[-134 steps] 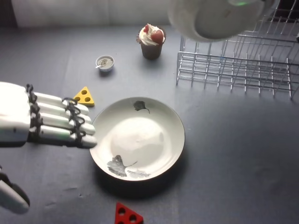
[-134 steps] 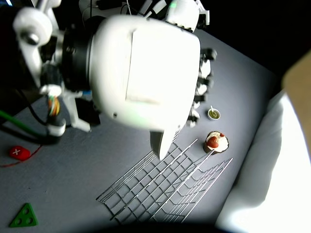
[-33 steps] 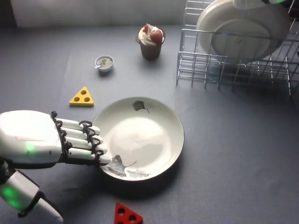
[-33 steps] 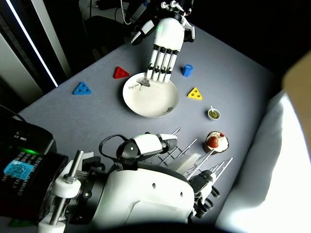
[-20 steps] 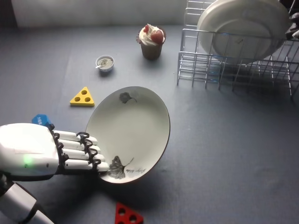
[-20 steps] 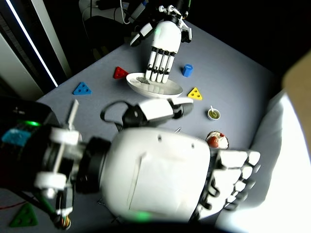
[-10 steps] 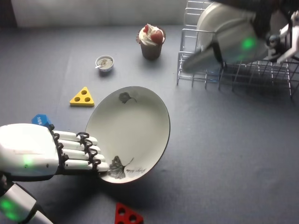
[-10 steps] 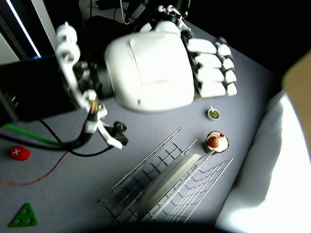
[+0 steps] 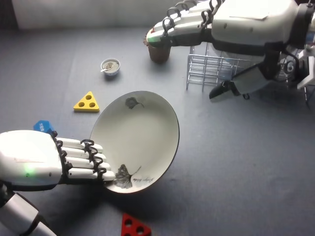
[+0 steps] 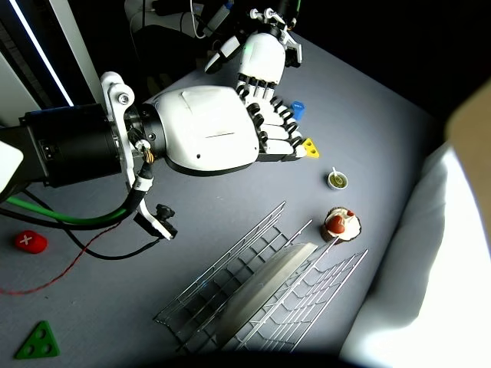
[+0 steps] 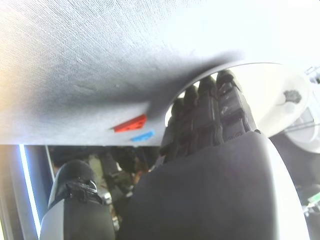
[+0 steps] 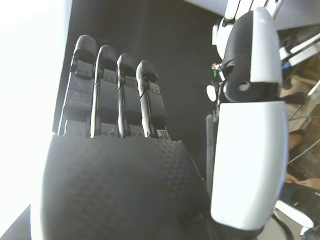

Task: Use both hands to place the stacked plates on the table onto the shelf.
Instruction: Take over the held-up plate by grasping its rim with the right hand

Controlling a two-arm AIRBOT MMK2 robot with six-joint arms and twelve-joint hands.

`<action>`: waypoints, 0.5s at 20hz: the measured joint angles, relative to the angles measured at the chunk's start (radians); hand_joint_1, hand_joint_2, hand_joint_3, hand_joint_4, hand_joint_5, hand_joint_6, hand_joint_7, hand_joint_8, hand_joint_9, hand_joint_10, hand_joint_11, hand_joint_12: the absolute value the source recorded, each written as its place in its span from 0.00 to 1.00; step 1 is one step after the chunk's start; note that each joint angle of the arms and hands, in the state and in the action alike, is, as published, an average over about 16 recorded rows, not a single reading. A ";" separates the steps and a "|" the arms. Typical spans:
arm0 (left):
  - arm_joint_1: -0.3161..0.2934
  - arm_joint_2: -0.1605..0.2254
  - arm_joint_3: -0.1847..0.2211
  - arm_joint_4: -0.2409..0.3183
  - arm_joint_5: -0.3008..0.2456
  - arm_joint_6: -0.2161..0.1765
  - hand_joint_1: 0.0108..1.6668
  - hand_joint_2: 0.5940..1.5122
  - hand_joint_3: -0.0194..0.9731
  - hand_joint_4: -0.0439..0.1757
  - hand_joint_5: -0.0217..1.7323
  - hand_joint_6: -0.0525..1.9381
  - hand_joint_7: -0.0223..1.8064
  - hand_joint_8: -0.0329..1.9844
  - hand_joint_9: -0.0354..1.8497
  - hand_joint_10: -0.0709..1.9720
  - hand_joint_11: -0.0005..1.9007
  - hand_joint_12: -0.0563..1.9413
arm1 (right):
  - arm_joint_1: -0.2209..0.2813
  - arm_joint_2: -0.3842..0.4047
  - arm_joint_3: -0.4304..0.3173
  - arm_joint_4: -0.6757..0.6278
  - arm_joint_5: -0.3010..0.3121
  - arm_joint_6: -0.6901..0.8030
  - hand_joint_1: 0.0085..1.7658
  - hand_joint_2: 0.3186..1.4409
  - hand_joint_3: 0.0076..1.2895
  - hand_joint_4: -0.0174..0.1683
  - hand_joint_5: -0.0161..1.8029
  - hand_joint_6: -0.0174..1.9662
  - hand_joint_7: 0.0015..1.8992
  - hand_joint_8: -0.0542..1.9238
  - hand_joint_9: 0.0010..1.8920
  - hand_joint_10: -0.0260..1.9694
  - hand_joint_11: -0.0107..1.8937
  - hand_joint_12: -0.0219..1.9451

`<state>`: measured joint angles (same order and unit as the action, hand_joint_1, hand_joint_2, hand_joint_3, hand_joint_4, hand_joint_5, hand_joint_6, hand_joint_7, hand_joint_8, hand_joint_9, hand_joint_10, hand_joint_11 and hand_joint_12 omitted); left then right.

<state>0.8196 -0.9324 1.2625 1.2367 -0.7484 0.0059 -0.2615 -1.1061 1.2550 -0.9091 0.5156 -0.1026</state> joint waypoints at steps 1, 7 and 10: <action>0.000 0.000 0.000 0.000 0.000 0.000 0.06 0.42 0.02 0.16 0.06 0.01 0.06 0.01 0.07 0.03 0.04 0.02 | -0.009 0.000 -0.005 -0.007 -0.005 -0.005 0.66 0.49 0.01 0.08 0.15 0.01 0.12 0.03 0.13 0.02 0.17 0.02; 0.000 0.000 0.001 -0.001 0.000 0.000 0.06 0.42 0.03 0.16 0.05 0.01 0.06 0.01 0.07 0.03 0.04 0.02 | -0.049 0.000 -0.036 -0.037 -0.015 -0.046 0.72 0.49 0.01 0.08 0.14 0.01 0.11 0.03 0.12 0.02 0.17 0.02; 0.000 0.000 0.001 -0.002 0.000 0.000 0.06 0.42 0.03 0.16 0.05 0.01 0.06 0.01 0.07 0.03 0.04 0.02 | -0.069 -0.004 -0.055 -0.047 -0.016 -0.087 0.73 0.50 0.01 0.09 0.14 0.01 0.11 0.03 0.12 0.02 0.17 0.02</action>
<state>0.8199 -0.9323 1.2632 1.2349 -0.7484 0.0059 -0.3307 -1.1104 1.1996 -0.9566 0.4994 -0.1899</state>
